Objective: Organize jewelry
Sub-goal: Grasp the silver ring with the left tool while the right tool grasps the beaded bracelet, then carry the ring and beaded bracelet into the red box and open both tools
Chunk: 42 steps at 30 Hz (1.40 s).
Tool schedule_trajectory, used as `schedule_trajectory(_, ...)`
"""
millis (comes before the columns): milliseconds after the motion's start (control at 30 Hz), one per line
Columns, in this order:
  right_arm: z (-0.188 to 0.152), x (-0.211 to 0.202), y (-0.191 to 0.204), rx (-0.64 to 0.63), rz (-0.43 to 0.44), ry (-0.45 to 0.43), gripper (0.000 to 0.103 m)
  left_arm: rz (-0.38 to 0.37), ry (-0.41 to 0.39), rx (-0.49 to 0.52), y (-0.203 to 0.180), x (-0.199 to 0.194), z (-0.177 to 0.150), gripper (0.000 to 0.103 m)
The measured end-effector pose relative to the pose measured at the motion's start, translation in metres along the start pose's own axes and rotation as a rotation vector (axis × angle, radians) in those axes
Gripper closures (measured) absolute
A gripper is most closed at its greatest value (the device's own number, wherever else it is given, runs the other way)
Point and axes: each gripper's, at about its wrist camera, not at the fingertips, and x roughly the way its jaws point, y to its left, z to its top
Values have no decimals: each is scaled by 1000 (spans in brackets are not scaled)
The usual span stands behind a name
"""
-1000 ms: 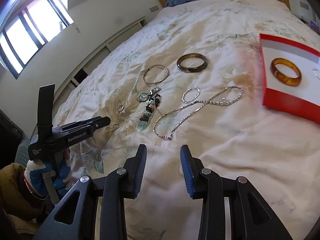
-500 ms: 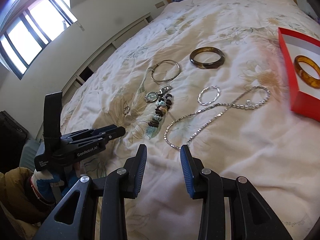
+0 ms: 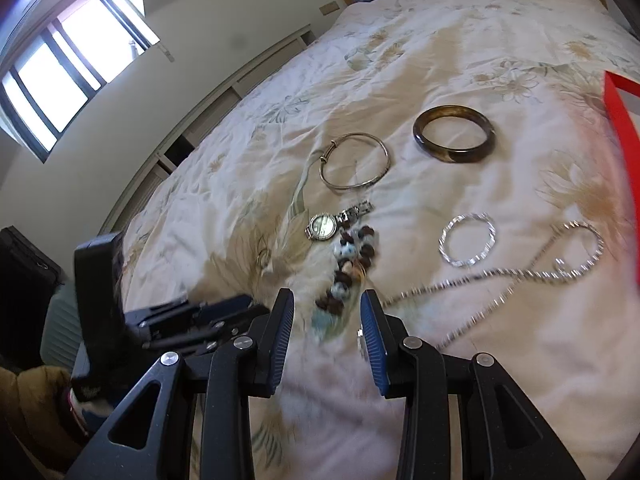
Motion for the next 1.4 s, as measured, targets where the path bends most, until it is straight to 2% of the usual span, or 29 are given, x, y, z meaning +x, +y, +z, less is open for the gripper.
schedule_trajectory(433,13,49,-8,44,-24,74,74,-41,-15,-13,5,-3,-1,84)
schedule_trajectory(600,16,62,-7,34,-58,101,90,-43,-17,-15,5,-4,-1,84)
schedule_trajectory(667,16,62,-6,29,-66,104,91,-46,-18,-19,5,-6,-1,85)
schedule_trajectory(1100,20,9,45,-45,-47,15,91,-54,-49,-68,10,-38,-3,85)
schedule_trajectory(1400,-10,-55,61,-42,-71,-32,91,-51,-129,-67,1,-90,-12,85)
